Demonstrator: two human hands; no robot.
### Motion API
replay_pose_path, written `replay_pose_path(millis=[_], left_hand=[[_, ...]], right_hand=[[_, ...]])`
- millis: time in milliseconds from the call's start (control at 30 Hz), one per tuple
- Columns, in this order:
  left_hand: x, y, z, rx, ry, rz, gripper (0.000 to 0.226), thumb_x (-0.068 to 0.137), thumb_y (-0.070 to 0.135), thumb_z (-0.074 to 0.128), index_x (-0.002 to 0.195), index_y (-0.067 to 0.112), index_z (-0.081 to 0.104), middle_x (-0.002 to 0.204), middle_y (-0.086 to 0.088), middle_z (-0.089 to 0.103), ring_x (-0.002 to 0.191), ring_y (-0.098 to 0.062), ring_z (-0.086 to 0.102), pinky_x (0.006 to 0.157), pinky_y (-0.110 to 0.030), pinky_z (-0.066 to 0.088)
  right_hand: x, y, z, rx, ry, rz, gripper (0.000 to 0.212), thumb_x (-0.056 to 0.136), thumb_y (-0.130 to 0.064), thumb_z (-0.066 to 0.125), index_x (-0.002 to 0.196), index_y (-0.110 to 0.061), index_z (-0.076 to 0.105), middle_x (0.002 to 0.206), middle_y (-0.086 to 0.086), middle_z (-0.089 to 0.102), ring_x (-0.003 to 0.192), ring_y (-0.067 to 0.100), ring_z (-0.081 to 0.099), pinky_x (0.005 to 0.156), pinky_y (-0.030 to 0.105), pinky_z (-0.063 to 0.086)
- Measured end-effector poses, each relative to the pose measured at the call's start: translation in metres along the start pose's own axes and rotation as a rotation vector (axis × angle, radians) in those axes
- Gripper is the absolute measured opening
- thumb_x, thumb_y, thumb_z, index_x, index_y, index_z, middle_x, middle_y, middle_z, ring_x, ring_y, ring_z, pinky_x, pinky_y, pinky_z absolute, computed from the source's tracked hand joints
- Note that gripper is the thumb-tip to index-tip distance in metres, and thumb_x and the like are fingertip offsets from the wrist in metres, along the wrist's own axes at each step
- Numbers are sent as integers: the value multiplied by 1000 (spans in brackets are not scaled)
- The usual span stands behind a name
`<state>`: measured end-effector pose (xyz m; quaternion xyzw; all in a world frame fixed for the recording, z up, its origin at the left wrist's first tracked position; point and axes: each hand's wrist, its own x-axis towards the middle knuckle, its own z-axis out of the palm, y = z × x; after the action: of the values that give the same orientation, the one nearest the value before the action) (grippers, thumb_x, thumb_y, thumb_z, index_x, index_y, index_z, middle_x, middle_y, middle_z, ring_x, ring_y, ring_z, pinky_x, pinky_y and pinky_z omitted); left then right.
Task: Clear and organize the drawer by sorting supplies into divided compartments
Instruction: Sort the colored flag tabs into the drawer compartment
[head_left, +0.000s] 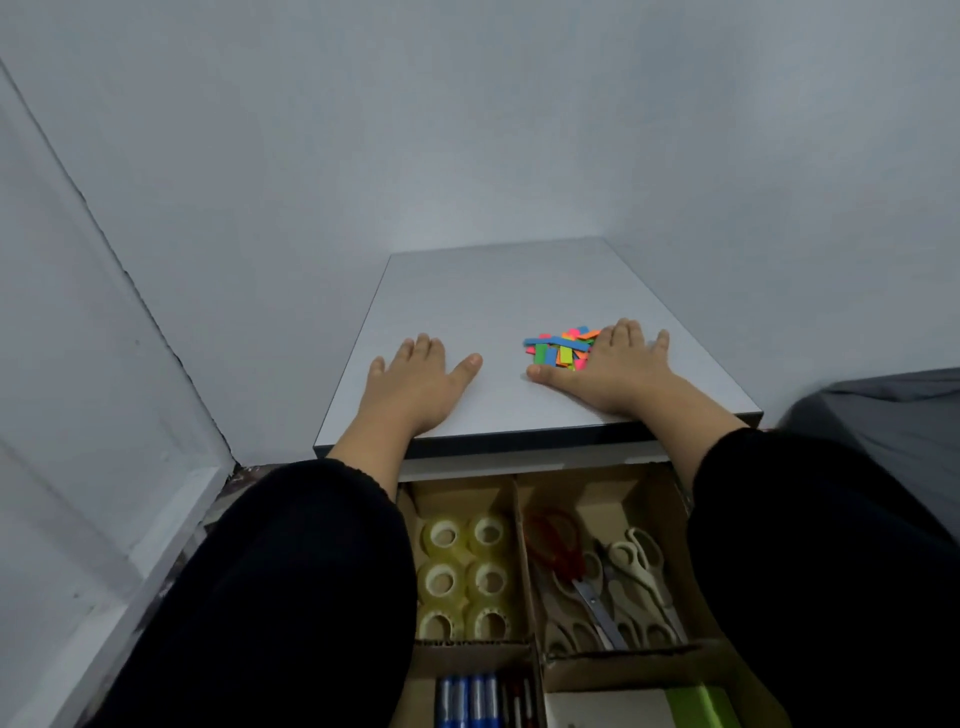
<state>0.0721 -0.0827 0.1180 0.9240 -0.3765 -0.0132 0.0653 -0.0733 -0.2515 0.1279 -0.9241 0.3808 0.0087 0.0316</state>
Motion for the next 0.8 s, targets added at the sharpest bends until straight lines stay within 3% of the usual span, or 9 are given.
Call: replay_pose_path(millis=[267, 400, 533, 600, 733, 800], left_hand=[[20, 3, 4, -39, 33, -13, 73, 96, 61, 10, 153, 15, 13, 161, -3, 7, 148, -20, 6, 117, -49, 6], [25, 4, 1, -29, 147, 13, 57, 100, 50, 16, 146, 20, 31, 150, -7, 36, 137, -28, 31, 109, -49, 23], [31, 9, -1, -41, 333, 162, 39, 102, 35, 30, 137, 27, 46, 123, -5, 56, 114, -26, 46, 94, -38, 35], [34, 10, -1, -89, 304, 194, 35, 101, 34, 37, 131, 29, 54, 115, -3, 55, 109, -23, 46, 89, -35, 35], [34, 9, 1, -211, 320, 160, 27, 96, 37, 49, 113, 22, 63, 104, -1, 54, 101, -20, 47, 84, -33, 41], [34, 8, 1, -242, 346, 151, 23, 94, 37, 52, 104, 19, 63, 98, 0, 54, 96, -20, 48, 80, -33, 42]], right_hand=[[41, -43, 2, -22, 21, -105, 121, 70, -92, 13, 152, -4, 6, 160, 14, 6, 148, 26, 2, 116, 56, -2], [49, -51, 5, 102, 35, -166, 103, 81, -81, 16, 151, -6, 17, 158, 13, 17, 147, 23, 8, 114, 54, 4], [42, -41, 3, 553, 162, -147, 43, 97, -29, 38, 134, -8, 46, 132, 16, 44, 129, 32, 37, 106, 48, 28], [42, -32, 2, 677, 251, -41, 37, 91, -15, 44, 125, -9, 57, 131, 12, 51, 122, 30, 47, 100, 38, 37], [46, -33, 7, 522, 337, -17, 22, 86, -31, 54, 97, -22, 70, 109, 4, 55, 102, 24, 54, 91, 33, 39], [43, -35, 4, 473, 348, -25, 21, 86, -36, 57, 95, -24, 70, 107, 3, 54, 103, 23, 53, 92, 35, 38]])
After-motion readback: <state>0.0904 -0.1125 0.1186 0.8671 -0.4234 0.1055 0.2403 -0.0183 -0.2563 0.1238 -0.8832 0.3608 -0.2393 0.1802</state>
